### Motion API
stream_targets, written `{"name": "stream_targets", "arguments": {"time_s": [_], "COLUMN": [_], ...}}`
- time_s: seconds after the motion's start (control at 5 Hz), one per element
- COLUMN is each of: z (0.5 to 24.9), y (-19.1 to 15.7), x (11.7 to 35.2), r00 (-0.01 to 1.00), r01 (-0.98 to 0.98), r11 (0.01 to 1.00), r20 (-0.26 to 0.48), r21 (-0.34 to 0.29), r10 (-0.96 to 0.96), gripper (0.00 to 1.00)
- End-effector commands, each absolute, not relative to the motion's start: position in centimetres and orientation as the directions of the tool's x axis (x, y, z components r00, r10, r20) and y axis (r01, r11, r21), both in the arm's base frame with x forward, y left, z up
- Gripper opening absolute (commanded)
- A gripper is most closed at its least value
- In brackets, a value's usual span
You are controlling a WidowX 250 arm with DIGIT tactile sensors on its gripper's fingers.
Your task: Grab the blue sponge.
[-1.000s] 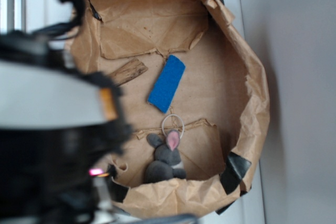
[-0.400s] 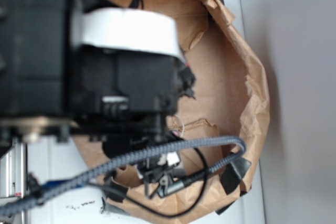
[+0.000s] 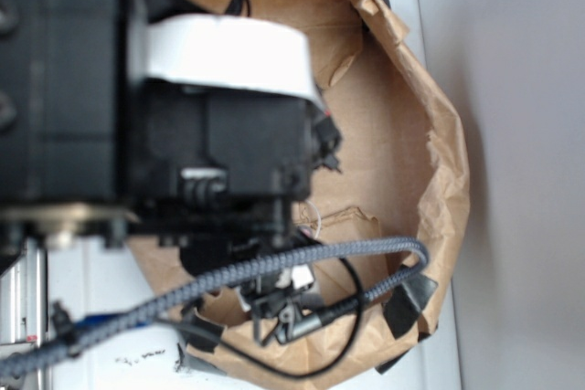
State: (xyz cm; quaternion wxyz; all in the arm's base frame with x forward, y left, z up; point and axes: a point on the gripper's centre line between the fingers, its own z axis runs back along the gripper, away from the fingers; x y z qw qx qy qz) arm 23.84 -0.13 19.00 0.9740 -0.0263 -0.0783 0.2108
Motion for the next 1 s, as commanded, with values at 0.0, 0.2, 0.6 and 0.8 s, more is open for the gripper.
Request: {"name": "stream_targets", "arguments": {"time_s": [0.0,0.2,0.6,0.8], "z": [18.5,16.2,13.7,11.5], "y": [0.9,1.5,3.3,3.7], "x": [24.1,23.7,25.4,26.8], "r00": [0.820,0.815,0.846,0.825], "r01": [-0.536,-0.533,-0.507,-0.542], "r11": [0.836,0.834,0.850,0.835], "r20": [0.162,0.177,0.108,0.127], "r21": [-0.116,-0.146,-0.141,-0.097], "r10": [0.548,0.552,0.523,0.550], "gripper": [1.00,1.00,1.00,1.00]}}
